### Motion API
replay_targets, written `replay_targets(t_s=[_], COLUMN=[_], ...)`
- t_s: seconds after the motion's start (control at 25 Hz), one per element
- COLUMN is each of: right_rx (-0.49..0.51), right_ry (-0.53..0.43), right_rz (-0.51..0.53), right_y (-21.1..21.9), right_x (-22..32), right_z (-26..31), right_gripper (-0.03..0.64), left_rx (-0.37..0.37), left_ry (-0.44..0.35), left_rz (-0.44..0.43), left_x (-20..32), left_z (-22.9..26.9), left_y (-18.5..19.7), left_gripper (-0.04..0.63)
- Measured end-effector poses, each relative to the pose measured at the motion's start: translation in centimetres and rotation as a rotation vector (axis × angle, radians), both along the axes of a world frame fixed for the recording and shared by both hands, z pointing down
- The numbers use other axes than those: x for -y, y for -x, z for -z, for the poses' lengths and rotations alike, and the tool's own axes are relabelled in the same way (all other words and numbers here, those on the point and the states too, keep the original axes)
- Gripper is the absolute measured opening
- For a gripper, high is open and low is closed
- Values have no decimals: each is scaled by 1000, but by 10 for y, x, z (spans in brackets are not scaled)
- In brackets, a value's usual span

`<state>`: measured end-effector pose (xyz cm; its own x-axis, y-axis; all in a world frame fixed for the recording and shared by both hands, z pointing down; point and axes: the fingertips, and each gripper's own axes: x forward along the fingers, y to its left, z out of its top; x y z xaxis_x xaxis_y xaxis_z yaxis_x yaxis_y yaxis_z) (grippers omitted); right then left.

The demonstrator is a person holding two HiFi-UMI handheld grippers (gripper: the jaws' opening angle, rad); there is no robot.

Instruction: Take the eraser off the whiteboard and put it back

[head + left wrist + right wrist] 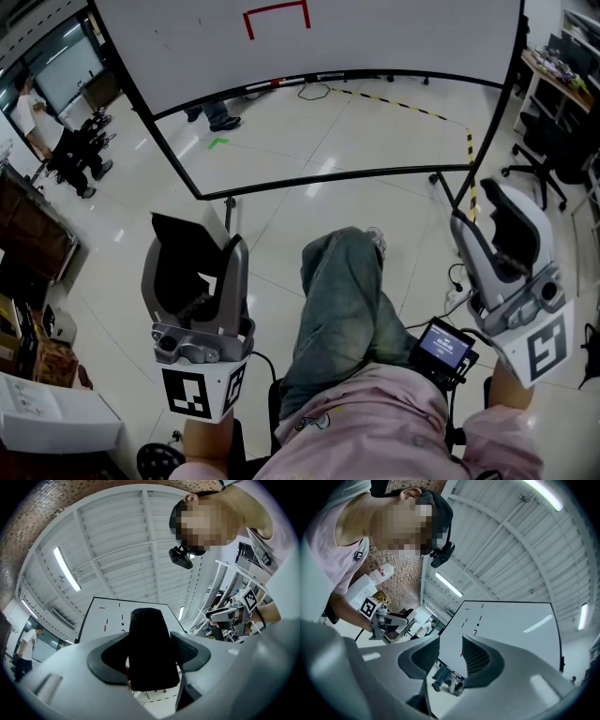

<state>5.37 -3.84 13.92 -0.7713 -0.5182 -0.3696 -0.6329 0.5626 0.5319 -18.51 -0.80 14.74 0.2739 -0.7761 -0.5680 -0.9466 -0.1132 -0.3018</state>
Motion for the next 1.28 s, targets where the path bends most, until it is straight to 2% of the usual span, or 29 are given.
replay_targets(t_s=[1.28], right_rx=[-30], right_ry=[25], right_rz=[-4], right_y=[15], right_x=[6], right_z=[-7], right_gripper=[132], left_rx=[4], left_ry=[2], left_rz=[-40], left_x=[-1], left_z=[1], left_y=[-5], left_gripper=[276])
